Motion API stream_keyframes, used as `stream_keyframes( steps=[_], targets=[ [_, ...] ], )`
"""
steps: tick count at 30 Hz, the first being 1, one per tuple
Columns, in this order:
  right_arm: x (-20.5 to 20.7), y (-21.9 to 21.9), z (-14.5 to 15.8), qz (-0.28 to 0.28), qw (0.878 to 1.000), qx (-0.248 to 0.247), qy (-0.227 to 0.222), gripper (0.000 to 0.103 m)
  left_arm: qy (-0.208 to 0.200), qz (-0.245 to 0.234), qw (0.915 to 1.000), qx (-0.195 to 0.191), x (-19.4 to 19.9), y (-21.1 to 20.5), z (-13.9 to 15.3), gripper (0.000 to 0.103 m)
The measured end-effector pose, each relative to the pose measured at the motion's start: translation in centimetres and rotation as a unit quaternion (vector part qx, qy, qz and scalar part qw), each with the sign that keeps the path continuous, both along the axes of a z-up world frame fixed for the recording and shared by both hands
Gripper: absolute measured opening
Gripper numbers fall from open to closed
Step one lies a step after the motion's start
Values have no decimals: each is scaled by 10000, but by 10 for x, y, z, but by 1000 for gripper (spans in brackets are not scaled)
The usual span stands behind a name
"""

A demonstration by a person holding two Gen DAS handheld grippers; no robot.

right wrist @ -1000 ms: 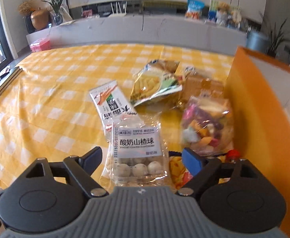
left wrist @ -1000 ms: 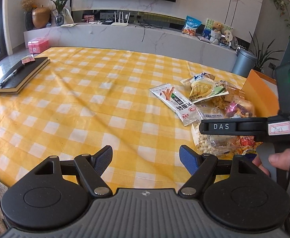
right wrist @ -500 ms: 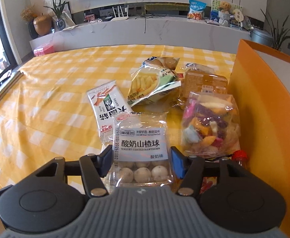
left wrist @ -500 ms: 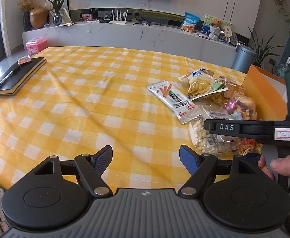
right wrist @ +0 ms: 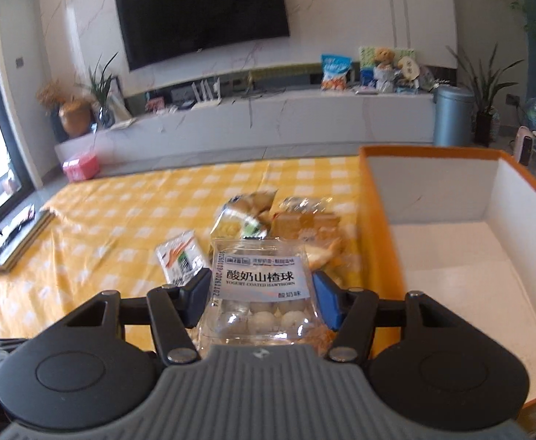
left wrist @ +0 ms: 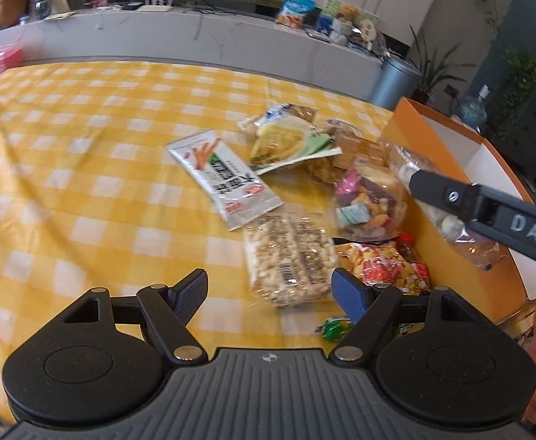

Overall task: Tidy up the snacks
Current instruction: 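Grasp the clear yogurt hawthorn ball pack with the right gripper while the left gripper grasps the peanut bag, then carry both packs over the orange box and release them inside with both grippers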

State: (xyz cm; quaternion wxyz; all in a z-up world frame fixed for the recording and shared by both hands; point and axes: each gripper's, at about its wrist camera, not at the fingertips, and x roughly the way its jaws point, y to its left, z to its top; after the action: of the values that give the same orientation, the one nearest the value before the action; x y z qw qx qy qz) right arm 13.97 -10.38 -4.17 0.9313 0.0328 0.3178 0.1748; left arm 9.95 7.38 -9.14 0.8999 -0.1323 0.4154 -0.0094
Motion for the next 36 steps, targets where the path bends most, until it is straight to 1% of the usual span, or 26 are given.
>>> stream_keyframes(
  steps=[2, 4, 6, 7, 8, 11, 12, 14, 15, 17, 19, 22, 25, 28, 31, 33, 36],
  targets=[
    [0, -9, 2, -106, 9999, 72, -64, 59, 98, -155, 9998, 45, 12, -9, -5, 91],
    [1, -16, 2, -201, 9997, 156, -55, 59, 295, -259, 9991, 188, 28, -18, -12, 91],
    [3, -22, -1, -310, 9991, 301, -14, 59, 345, -201, 9992, 89, 37, -22, -18, 91],
    [5, -23, -3, -334, 9988, 351, 21, 59, 388, -228, 9990, 35, 42, -24, -21, 94],
    [6, -24, -5, -351, 9987, 375, 55, 59, 420, -241, 9988, 108, 46, -26, -23, 96],
    [7, -25, -8, -396, 9984, 396, 88, 59, 509, -413, 9953, 714, 56, -39, -30, 97],
    [7, -25, -8, -378, 9984, 408, 89, 59, 524, -467, 9940, 836, 59, -43, -34, 100],
    [7, -24, -9, -359, 9985, 397, 131, 59, 673, -386, 9928, 914, 65, -46, -43, 101],
    [6, -22, -9, -338, 9986, 376, 130, 59, 636, -299, 9927, 980, 64, -48, -44, 101],
    [5, -20, -9, -304, 9991, 282, 89, 59, 572, -119, 9937, 960, 61, -48, -44, 93],
    [4, -18, -10, -282, 9994, 192, 44, 59, 571, -30, 9934, 996, 56, -47, -45, 92],
    [4, -18, -11, -275, 9995, 169, 14, 59, 587, -20, 9920, 1115, 44, -37, -42, 92],
    [5, -18, -10, -278, 9995, 167, 11, 59, 547, -65, 9928, 1062, 29, -25, -40, 92],
    [5, -15, -12, -246, 9996, 99, 18, 59, 322, -109, 9941, 1026, 14, -15, -37, 92],
    [4, -11, -13, -205, 9998, 46, 14, 59, 20, -156, 9932, 1153, 2, -13, -26, 92],
    [3, -10, -12, -190, 9998, 45, -3, 59, -51, -136, 9927, 1194, 0, -13, -17, 92],
    [1, -10, -9, -168, 9998, 56, -90, 59, -142, -52, 9952, 968, -4, -6, -4, 92]
  ],
)
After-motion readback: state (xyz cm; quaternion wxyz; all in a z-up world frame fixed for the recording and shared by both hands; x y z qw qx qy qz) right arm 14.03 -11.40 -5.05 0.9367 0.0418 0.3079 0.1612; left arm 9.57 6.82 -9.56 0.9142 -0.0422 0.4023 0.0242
